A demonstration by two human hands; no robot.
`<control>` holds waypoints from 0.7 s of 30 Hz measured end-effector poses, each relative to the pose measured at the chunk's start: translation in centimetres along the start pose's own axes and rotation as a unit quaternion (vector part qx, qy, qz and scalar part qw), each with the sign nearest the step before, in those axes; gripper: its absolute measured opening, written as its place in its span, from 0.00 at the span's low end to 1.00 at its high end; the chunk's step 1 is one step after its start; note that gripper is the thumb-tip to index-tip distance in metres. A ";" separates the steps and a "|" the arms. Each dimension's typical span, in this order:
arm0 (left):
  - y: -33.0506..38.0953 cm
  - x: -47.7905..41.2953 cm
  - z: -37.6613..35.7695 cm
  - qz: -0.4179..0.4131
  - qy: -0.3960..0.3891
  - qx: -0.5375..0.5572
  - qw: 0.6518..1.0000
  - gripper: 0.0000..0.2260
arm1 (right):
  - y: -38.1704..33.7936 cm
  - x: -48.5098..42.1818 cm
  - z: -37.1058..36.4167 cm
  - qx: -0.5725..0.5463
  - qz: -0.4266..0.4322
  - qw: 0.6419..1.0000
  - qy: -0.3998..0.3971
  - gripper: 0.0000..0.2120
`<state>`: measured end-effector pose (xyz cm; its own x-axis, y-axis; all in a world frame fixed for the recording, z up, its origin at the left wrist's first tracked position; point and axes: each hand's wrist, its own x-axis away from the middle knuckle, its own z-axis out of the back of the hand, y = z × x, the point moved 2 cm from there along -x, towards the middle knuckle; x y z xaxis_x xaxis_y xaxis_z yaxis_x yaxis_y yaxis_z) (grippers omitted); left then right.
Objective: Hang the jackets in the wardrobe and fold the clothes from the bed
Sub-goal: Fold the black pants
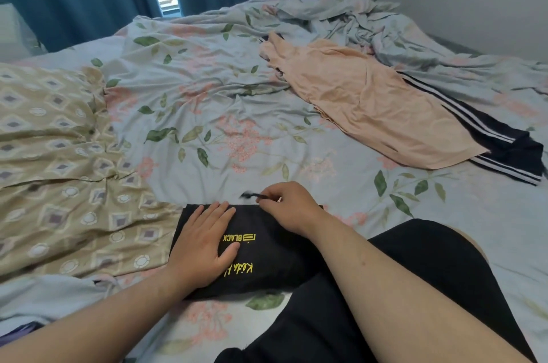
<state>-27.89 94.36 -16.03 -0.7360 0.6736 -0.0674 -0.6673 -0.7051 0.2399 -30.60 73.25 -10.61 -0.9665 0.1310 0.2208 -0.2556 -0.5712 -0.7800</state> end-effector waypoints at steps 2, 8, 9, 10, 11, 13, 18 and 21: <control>-0.2 0.3 0.5 0.023 0.029 0.088 0.995 0.30 | -0.7 1.7 0.0 0.023 0.023 0.999 -0.039 0.08; -0.1 2.8 1.8 0.037 0.120 0.256 0.959 0.27 | -1.4 4.5 -0.9 0.151 0.064 0.980 -0.110 0.08; 0.2 3.2 1.7 0.001 0.116 0.239 0.964 0.26 | -1.5 4.7 -1.1 0.161 0.066 0.978 -0.114 0.08; 0.5 3.6 1.6 -0.032 0.112 0.209 0.971 0.25 | -1.6 4.8 -1.3 0.170 0.069 0.976 -0.115 0.07; 0.9 4.1 1.4 -0.059 0.110 0.174 0.977 0.24 | -1.7 4.9 -1.5 0.177 0.071 0.975 -0.114 0.07; 1.4 4.7 1.0 -0.095 0.114 0.103 0.984 0.26 | -1.7 5.0 -1.6 0.178 0.071 0.975 -0.113 0.06; 1.3 3.7 2.6 -0.088 0.124 0.044 0.987 0.25 | -1.5 5.1 -1.5 0.144 0.045 0.984 -0.096 0.05; 1.3 3.6 3.1 -0.063 0.096 0.066 0.991 0.16 | -1.3 4.9 -0.4 0.084 0.012 0.996 -0.024 0.07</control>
<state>-31.11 96.56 -12.99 -0.6642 0.6910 -0.2853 -0.7441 -0.5741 0.3418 -35.05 74.92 -8.74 -0.9688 0.0800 0.2345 -0.2218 -0.7016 -0.6771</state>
